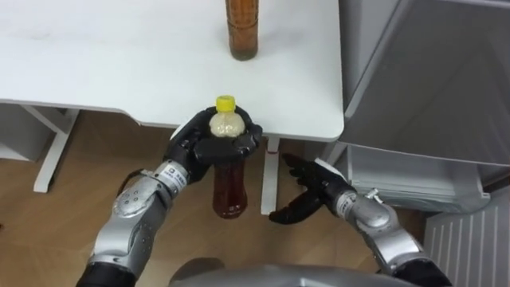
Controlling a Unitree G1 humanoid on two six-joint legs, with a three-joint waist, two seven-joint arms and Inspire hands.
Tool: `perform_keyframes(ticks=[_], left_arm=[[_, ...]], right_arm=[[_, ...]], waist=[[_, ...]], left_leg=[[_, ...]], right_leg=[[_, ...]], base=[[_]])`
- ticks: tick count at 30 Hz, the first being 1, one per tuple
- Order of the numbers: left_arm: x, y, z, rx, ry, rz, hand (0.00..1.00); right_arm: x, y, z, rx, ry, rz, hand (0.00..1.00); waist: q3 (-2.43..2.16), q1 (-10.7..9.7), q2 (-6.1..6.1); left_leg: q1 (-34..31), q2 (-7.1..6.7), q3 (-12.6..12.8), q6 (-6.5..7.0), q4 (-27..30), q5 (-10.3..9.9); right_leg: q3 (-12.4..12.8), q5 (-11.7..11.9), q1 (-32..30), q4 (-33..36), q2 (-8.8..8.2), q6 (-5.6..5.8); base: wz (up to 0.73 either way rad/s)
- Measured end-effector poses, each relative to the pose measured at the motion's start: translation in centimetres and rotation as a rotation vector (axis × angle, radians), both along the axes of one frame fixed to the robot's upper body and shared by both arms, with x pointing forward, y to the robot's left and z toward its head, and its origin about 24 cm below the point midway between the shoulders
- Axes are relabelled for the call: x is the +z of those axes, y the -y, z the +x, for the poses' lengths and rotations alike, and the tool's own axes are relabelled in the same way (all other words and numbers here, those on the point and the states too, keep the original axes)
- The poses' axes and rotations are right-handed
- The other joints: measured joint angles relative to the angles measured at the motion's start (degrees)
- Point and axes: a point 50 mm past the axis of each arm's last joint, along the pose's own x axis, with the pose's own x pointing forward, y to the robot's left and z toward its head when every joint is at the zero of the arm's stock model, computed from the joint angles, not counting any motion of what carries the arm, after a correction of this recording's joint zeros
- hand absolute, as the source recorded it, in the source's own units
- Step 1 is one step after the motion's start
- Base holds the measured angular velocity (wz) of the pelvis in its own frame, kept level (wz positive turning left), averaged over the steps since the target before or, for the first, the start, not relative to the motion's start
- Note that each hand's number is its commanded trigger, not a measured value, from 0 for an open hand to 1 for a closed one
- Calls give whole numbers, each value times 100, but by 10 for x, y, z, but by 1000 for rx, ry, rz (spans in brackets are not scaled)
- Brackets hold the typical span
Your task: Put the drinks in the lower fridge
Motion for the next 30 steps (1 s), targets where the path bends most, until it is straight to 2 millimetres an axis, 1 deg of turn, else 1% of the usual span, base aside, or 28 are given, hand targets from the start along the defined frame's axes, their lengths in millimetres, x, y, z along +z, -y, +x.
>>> perform_keyframes(ticks=[5, 7, 10, 11, 14, 15, 21, 25, 30], left_arm=[[1, -1, 1, 4, 15, 5, 100], [2, -1, 1, -5, 31, 31, 100], [2, 0, 0, -30, 35, 64, 100], [2, 1, 0, -35, 34, 63, 100], [3, 5, 0, -45, 48, 54, 100], [3, 5, 1, -45, 54, 53, 100], [3, 7, 1, -69, 63, 91, 100], [4, 9, 1, -74, 73, 90, 100], [4, 12, 0, -83, 81, 88, 100]], right_arm=[[5, -7, 1, 62, -20, 91, 0], [10, -9, 3, 95, -8, 113, 0], [23, -19, 6, 161, 25, 182, 0], [27, -22, 7, 182, 31, 223, 0], [32, -32, 6, 214, 37, 305, 0], [33, -34, 6, 221, 30, 335, 0], [37, -28, 6, 206, 5, 434, 0], [37, -25, 6, 200, 0, 448, 0], [37, -22, 5, 202, -6, 457, 0]], waist=[[16, 52, 1], [22, 60, 7], [19, 73, -3], [11, 75, -15], [10, 98, -57], [15, 103, -69], [54, 190, -128], [62, 193, -114], [60, 201, -105]], left_leg=[[-116, 0, -52, 20, 104, -30], [-169, -3, -54, 26, 145, -35], [-190, -9, -53, 31, 162, -30], [-174, -11, -51, 31, 158, -30], [-146, -12, -58, 31, 166, -30], [-150, -15, -69, 31, 190, -30], [-147, -14, -77, 29, 181, -32], [-151, -16, -106, 28, 170, -33], [-148, -23, -106, 28, 147, -32]], right_leg=[[-42, -4, -51, 51, 3, 5], [-26, -16, -127, 85, 3, 11], [-3, -28, -155, 81, 1, 18], [16, -29, -146, 82, 3, 19], [19, -28, -120, 80, 6, 18], [15, -27, -118, 79, 6, 18], [-16, -26, -109, 74, 3, 17], [-56, -26, -97, 74, 2, 17], [-48, -26, -90, 61, 1, 17]], base=[[5], [0], [0], [0], [0], [0], [1], [4], [0]])
